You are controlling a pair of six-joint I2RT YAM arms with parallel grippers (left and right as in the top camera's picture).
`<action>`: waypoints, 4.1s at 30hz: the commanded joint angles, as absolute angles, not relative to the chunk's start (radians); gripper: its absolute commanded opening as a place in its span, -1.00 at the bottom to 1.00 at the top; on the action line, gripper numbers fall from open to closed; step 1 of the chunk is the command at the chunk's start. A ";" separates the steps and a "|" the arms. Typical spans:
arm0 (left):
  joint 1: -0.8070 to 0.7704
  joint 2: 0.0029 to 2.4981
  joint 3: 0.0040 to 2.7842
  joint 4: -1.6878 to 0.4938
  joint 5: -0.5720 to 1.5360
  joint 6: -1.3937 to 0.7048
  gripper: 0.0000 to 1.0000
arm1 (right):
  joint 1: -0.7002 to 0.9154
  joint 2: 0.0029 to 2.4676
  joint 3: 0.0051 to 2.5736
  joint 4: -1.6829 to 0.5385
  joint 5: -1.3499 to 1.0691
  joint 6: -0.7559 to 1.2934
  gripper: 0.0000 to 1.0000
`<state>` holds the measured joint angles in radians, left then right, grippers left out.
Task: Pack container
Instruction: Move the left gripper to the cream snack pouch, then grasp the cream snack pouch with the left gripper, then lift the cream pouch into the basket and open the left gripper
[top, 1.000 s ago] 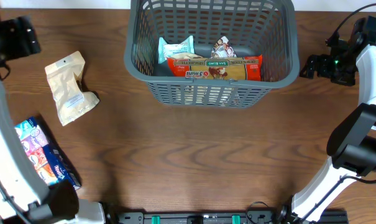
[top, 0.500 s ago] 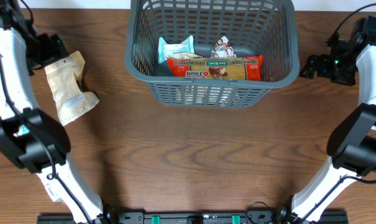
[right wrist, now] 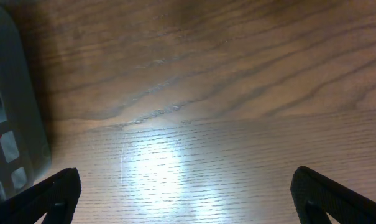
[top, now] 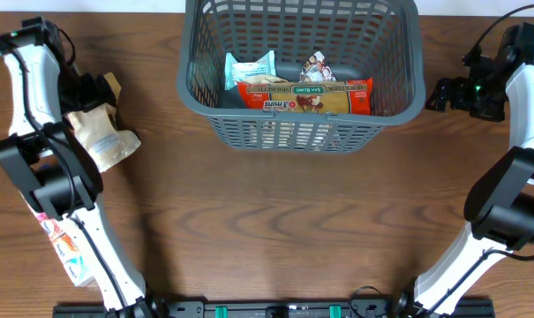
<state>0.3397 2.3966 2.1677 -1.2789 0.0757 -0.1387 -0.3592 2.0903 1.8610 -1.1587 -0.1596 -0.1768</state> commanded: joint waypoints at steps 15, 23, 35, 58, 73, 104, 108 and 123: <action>0.334 2.470 2.024 -1.192 0.084 -0.151 1.00 | -0.363 2.094 1.856 -1.170 -0.153 -0.192 0.99; 0.334 2.467 1.998 -1.203 0.100 -0.152 0.28 | -0.363 2.094 1.856 -1.182 -0.127 -0.196 0.98; 0.332 2.342 2.012 -1.198 0.125 -0.151 -0.59 | -0.363 2.094 1.856 -1.182 -0.127 -0.196 0.98; -0.198 1.665 2.012 -0.950 -0.014 0.413 -0.88 | -0.363 2.094 1.856 -1.181 -0.128 -0.196 0.98; -0.468 1.777 2.012 -0.826 0.122 1.086 -0.89 | -0.363 2.094 1.856 -1.185 -0.128 -0.196 0.99; -0.473 2.091 2.012 -0.874 0.119 1.075 0.97 | -0.363 2.094 1.856 -1.198 -0.128 -0.196 0.98; -0.471 2.050 2.032 -0.870 0.009 0.968 0.97 | -0.363 2.094 1.856 -1.200 -0.128 -0.196 0.98; -0.213 1.635 2.121 -0.942 -0.044 0.421 0.97 | -0.363 2.094 1.856 -1.197 -0.139 -0.196 0.98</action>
<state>-0.2806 1.7027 2.1071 -0.9001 -0.0265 0.5976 -0.3592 2.0903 1.8610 -1.1961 -0.1341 -0.1883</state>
